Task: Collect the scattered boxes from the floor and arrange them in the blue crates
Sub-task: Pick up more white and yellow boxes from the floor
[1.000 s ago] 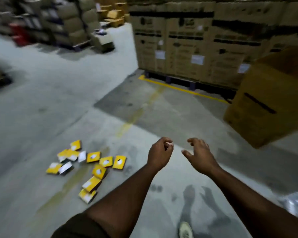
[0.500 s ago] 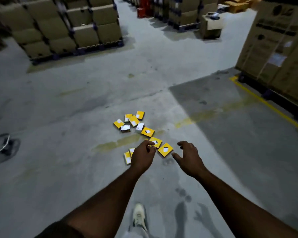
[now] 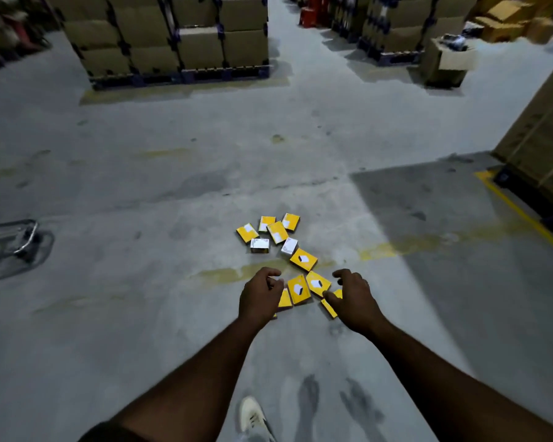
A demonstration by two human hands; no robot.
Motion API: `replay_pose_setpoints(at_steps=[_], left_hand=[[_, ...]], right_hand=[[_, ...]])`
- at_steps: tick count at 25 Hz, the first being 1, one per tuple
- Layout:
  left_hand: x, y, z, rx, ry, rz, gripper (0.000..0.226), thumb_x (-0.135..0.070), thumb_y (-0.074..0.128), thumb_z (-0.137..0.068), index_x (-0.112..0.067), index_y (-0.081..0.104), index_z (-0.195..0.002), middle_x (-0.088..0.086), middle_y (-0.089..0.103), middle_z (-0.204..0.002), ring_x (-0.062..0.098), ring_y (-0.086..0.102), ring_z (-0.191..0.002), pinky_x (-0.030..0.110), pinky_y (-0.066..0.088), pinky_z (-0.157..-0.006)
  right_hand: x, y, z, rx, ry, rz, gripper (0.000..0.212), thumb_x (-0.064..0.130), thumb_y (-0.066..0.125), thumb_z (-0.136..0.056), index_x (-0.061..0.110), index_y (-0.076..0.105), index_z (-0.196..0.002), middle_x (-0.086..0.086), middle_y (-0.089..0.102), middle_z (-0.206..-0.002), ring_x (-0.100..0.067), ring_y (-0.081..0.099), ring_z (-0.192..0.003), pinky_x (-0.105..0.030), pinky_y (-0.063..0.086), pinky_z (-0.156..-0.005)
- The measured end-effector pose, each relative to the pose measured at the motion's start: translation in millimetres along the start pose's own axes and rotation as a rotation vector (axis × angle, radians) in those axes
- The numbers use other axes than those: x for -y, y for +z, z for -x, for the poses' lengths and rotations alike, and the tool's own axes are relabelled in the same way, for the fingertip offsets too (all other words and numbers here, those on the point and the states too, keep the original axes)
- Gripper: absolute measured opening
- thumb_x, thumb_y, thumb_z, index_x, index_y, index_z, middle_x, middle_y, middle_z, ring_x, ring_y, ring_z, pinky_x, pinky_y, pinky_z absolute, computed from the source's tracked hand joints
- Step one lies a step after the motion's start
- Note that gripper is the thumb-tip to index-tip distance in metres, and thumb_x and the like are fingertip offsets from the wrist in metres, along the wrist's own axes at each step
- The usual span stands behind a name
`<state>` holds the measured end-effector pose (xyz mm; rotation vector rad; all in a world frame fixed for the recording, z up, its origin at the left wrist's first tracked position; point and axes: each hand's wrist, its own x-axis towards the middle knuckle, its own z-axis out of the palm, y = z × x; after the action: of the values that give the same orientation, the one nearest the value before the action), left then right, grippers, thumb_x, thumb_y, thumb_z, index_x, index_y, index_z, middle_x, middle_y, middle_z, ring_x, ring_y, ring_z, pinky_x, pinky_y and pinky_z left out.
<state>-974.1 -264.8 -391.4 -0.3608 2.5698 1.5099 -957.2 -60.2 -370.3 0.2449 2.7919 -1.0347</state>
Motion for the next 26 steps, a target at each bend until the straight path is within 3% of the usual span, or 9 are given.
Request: replay_pose_setpoints(at_steps=[5, 8, 13, 21, 26], left_hand=[[17.7, -49.3, -80.3, 0.022, -0.022, -0.025, 0.015, -0.037, 0.056, -0.079, -0.038, 0.061, -0.094, -0.006, 0.071, -0.080, 0.016, 0.071, -0.077, 0.044, 0.056, -0.081], [15.9, -65.2, -119.3, 0.008, -0.034, -0.004, 0.015, -0.028, 0.056, -0.089, -0.032, 0.062, -0.101, -0.005, 0.072, -0.086, 0.016, 0.071, -0.079, 0.043, 0.056, -0.083], [12.0, -76.1, -203.8, -0.026, -0.061, -0.034, 0.029, -0.033, 0.063, -0.088, -0.030, 0.056, -0.116, -0.005, 0.070, -0.085, 0.017, 0.070, -0.083, 0.043, 0.056, -0.081], [-13.2, -82.7, -355.2, -0.074, -0.187, -0.143, 0.023, -0.040, 0.057, -0.076, -0.030, 0.066, -0.095, -0.005, 0.073, -0.084, 0.016, 0.071, -0.080, 0.042, 0.057, -0.082], [-32.5, -57.1, -426.0, -0.011, -0.202, -0.185, 0.017, -0.036, 0.062, -0.082, -0.031, 0.065, -0.097, -0.006, 0.073, -0.084, 0.015, 0.071, -0.082, 0.041, 0.056, -0.082]], right_hand=[[48.0, 27.3, -56.7, 0.009, 0.037, 0.009, 0.050, 0.033, 0.068, -0.088, 0.017, 0.049, -0.131, -0.010, 0.053, -0.123, -0.029, 0.046, -0.120, -0.036, 0.040, -0.092], [69.4, 41.1, -93.0, 0.049, 0.001, 0.035, 0.053, 0.031, 0.066, -0.090, 0.014, 0.047, -0.136, -0.012, 0.052, -0.127, -0.030, 0.045, -0.122, -0.036, 0.038, -0.097], [91.3, 62.9, -186.3, 0.097, -0.036, 0.057, 0.051, 0.031, 0.065, -0.091, 0.011, 0.047, -0.135, -0.012, 0.053, -0.128, -0.030, 0.045, -0.124, -0.036, 0.037, -0.099], [91.1, 75.5, -362.0, 0.215, 0.026, 0.026, 0.053, 0.036, 0.070, -0.086, 0.010, 0.051, -0.128, -0.016, 0.060, -0.115, -0.034, 0.053, -0.114, -0.036, 0.038, -0.092], [95.5, 65.1, -435.3, 0.190, 0.071, 0.003, 0.049, 0.029, 0.068, -0.089, 0.006, 0.050, -0.128, -0.018, 0.058, -0.114, -0.035, 0.052, -0.114, -0.038, 0.035, -0.096]])
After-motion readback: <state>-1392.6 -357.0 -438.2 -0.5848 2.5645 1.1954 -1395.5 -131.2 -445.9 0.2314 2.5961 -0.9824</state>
